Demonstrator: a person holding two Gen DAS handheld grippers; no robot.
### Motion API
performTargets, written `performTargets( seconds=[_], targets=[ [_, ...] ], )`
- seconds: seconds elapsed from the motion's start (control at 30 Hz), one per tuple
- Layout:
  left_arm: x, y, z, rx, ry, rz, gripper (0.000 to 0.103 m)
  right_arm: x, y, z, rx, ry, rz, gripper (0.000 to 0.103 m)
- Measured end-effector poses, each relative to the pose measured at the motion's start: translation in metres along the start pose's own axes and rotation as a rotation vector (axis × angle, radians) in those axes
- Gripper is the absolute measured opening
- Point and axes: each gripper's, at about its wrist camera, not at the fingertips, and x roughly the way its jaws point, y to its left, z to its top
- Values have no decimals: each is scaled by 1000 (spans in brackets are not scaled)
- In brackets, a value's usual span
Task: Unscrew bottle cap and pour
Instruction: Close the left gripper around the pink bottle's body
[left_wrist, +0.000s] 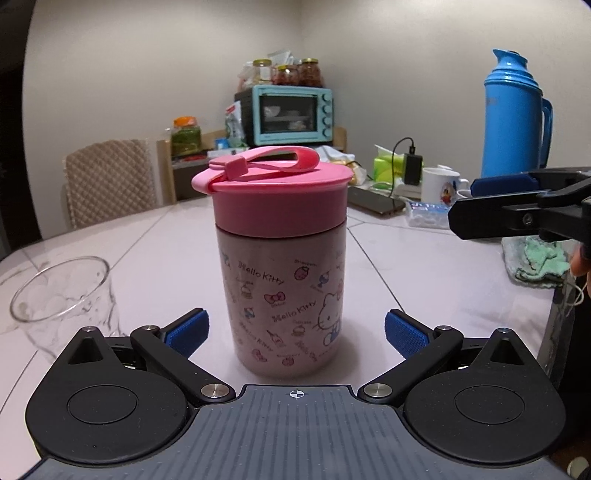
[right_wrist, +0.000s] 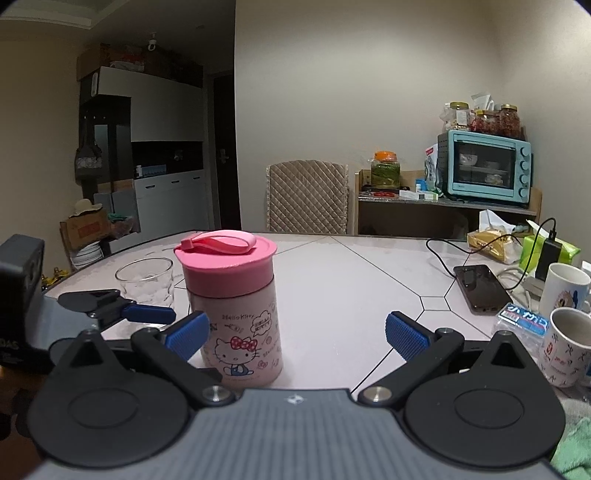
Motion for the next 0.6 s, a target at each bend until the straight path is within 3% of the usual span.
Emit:
performTargets(
  seconds=[0.3, 0.6],
  targets=[
    [18, 5, 0, 70, 12, -60, 103, 9, -3, 6, -17, -3, 73, 103],
    [31, 14, 0, 74, 0, -105, 103, 19, -4, 13, -39, -9, 152, 103]
  ],
)
